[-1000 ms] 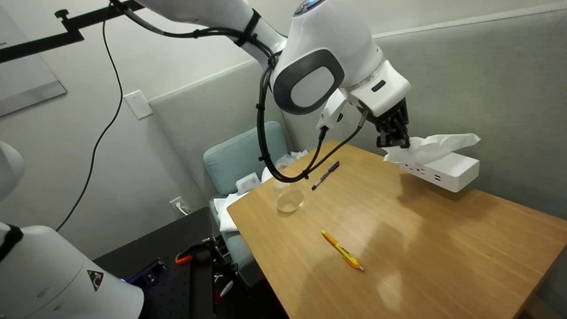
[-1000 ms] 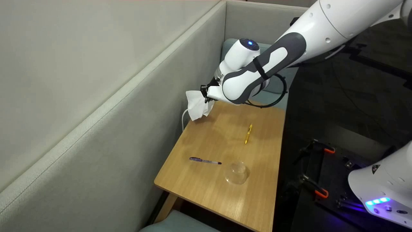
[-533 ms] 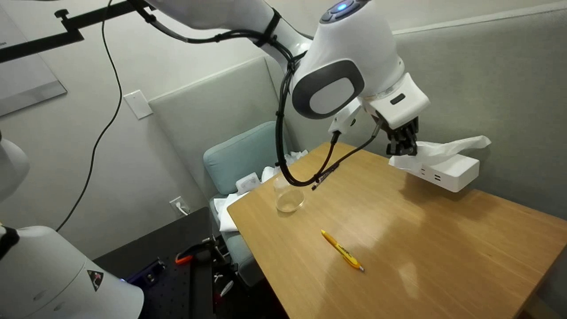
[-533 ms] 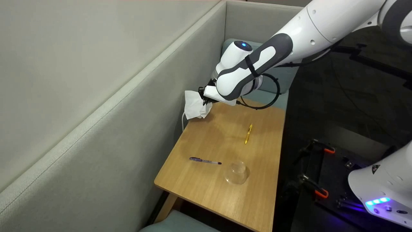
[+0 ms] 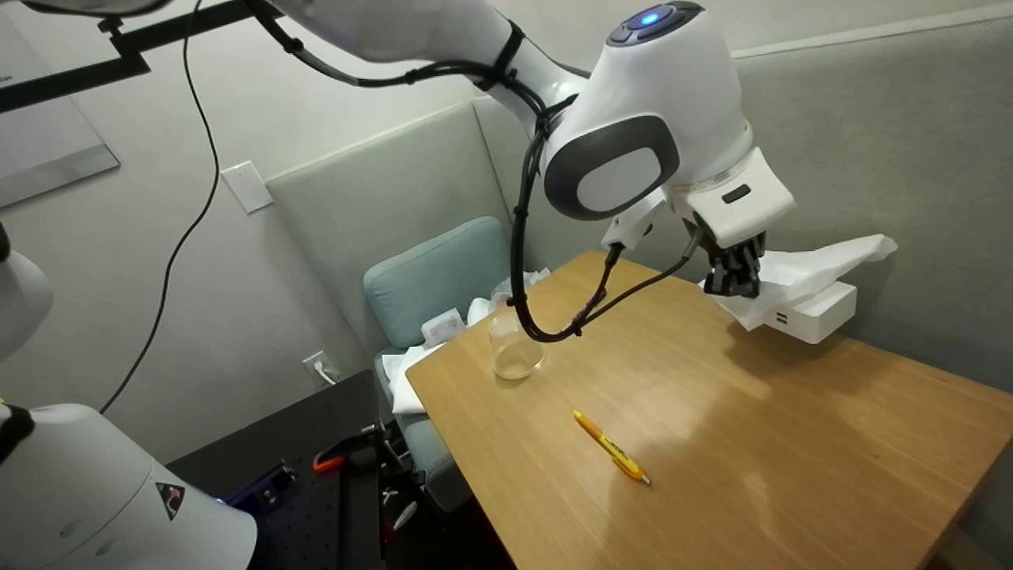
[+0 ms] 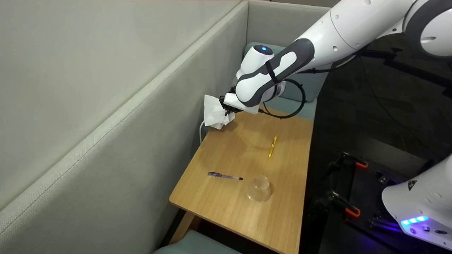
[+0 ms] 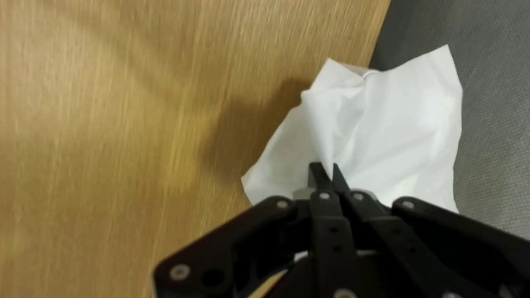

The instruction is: Put the marker on the table then wipe the router

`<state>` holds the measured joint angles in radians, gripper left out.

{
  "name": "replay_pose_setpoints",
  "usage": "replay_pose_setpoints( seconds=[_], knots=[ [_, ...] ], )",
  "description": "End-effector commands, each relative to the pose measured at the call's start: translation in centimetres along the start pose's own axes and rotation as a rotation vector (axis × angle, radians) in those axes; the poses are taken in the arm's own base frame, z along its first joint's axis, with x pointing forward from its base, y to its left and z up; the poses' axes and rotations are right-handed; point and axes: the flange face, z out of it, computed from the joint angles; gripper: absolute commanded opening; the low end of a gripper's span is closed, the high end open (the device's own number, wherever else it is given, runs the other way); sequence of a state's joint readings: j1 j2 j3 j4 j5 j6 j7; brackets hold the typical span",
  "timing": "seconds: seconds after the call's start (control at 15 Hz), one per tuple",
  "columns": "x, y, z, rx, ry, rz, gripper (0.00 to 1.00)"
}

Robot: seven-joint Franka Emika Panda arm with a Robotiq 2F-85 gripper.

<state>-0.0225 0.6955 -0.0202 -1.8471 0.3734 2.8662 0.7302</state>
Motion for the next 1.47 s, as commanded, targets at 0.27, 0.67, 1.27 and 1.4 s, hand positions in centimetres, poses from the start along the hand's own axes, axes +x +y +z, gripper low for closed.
replay_pose_setpoints(
  seconds=[0.27, 0.67, 1.27, 1.4],
  knots=[
    [4.9, 3.6, -1.2, -0.052, 0.066, 0.166, 0.00],
    [2.5, 1.2, -1.6, 0.000, -0.013, 0.083, 0.00],
    [-3.3, -2.7, -2.7, -0.010, -0.278, -0.102, 0.00],
    [-4.7, -1.8, -5.0, -0.057, -0.290, -0.170, 0.00]
  ],
)
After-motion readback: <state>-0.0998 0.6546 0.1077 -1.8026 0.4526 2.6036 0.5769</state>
